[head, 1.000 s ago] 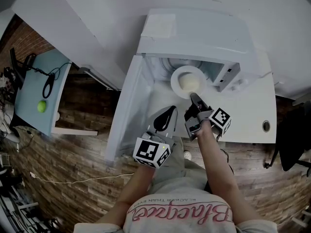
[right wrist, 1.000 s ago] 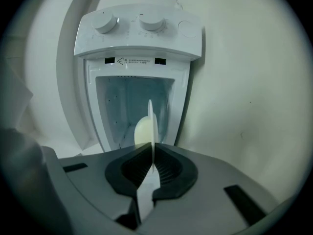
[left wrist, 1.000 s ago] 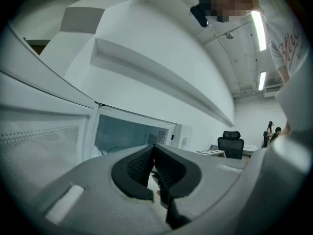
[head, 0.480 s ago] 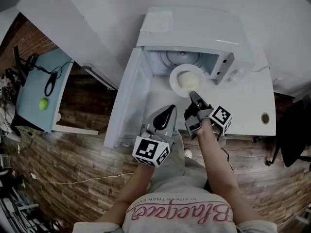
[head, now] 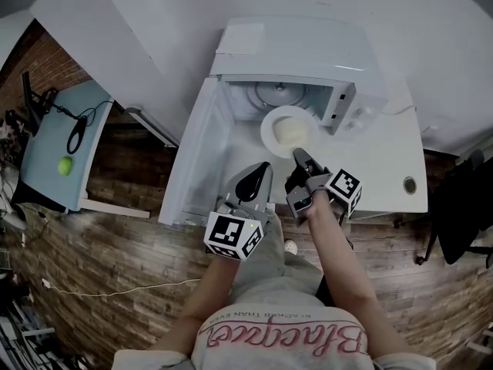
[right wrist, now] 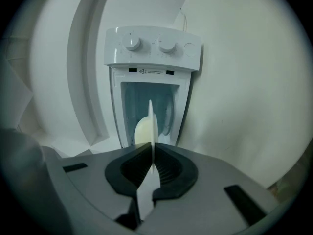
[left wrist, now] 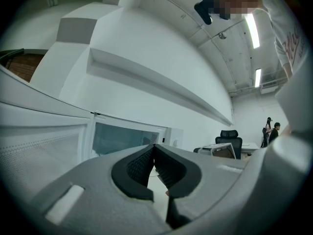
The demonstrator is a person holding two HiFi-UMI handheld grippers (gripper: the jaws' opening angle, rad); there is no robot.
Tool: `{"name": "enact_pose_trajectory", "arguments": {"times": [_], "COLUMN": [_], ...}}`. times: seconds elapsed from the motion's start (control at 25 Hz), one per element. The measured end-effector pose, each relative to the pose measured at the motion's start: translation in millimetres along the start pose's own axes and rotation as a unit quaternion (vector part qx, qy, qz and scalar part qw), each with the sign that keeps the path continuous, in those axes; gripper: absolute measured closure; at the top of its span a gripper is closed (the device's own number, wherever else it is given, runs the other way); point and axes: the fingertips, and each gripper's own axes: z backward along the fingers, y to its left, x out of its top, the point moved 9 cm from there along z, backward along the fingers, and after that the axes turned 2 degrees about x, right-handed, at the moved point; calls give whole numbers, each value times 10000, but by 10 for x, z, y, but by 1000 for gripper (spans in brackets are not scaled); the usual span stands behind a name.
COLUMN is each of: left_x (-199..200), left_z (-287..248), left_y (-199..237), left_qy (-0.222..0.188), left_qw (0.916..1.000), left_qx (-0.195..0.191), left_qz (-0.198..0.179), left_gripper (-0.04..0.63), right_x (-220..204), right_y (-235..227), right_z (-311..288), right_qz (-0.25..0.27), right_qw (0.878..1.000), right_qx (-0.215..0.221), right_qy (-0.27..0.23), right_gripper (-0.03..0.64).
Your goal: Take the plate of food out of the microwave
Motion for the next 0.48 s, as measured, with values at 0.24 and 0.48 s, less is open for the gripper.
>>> {"name": "enact_pose_trajectory", "arguments": {"times": [0.24,0.48], "left_x": [82,126], "left_z": [-21,-2], "left_y": [1,9], "left_qy": [-68,-128], "left_qw": [9999,9999], "left_qx": [-8,17], "left_qz": [-81,-85], "left_gripper": [589,589], "right_x": [-10,-49], "right_y": [105,234], "right_z": [82,184], "right_qz": [8,13], "right_qw": [10000,9999], "right_qx": [51,141], "right_qy": [48,73], "right_gripper": [594,594]}}
